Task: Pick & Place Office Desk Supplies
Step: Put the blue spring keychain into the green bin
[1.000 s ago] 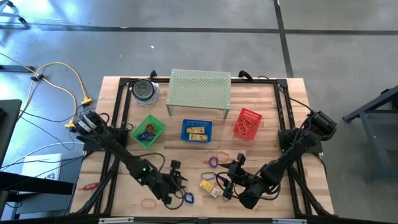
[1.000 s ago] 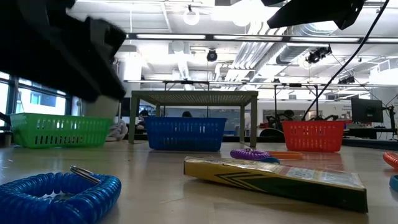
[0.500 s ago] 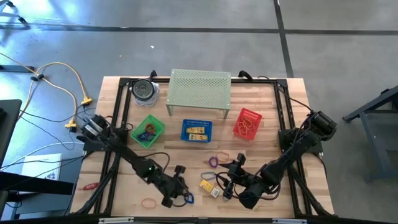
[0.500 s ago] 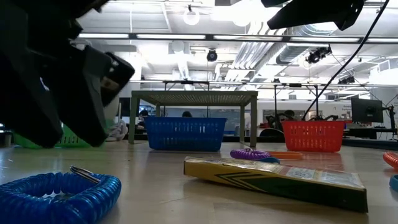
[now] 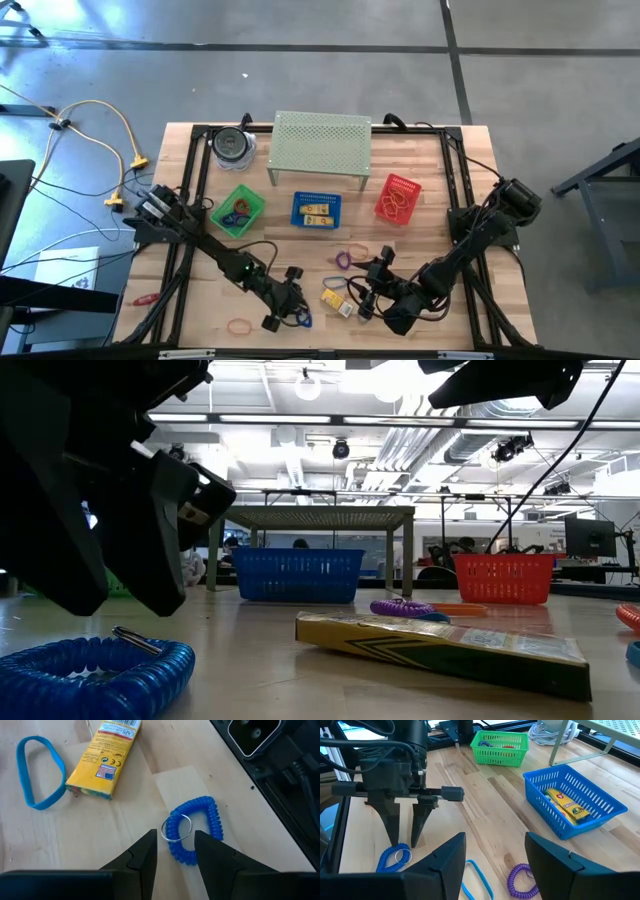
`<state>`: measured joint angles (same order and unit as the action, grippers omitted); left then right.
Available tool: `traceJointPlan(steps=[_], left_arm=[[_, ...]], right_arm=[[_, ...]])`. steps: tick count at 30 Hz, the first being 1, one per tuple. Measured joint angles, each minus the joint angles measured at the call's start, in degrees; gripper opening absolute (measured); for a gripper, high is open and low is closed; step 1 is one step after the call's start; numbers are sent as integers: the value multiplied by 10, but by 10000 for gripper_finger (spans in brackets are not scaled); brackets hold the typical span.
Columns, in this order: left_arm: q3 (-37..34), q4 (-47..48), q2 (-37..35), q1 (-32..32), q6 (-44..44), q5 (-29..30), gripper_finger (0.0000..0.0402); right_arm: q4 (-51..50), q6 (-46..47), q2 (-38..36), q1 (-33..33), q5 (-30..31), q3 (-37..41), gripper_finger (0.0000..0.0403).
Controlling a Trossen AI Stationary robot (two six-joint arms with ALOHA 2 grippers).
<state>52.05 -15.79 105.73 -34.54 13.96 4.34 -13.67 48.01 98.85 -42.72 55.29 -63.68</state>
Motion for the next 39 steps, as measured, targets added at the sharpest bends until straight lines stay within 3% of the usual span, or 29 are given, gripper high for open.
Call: traceJointPlan(steps=[10,19,25,32,39], left_arm=[[0,-14,20,0,-6,-6,126],[1,-82,63,32,7,-107,120],[1,-71,64,35,4,-117,83],[1,-62,64,36,27,-128,11],[1,-62,65,36,35,-137,5]], right_arm=[[1,4,0,0,0,0,193],[-7,2,0,0,0,0,193],[-11,2,0,0,0,0,193],[-12,2,0,0,0,0,193],[-12,2,0,0,0,0,193]])
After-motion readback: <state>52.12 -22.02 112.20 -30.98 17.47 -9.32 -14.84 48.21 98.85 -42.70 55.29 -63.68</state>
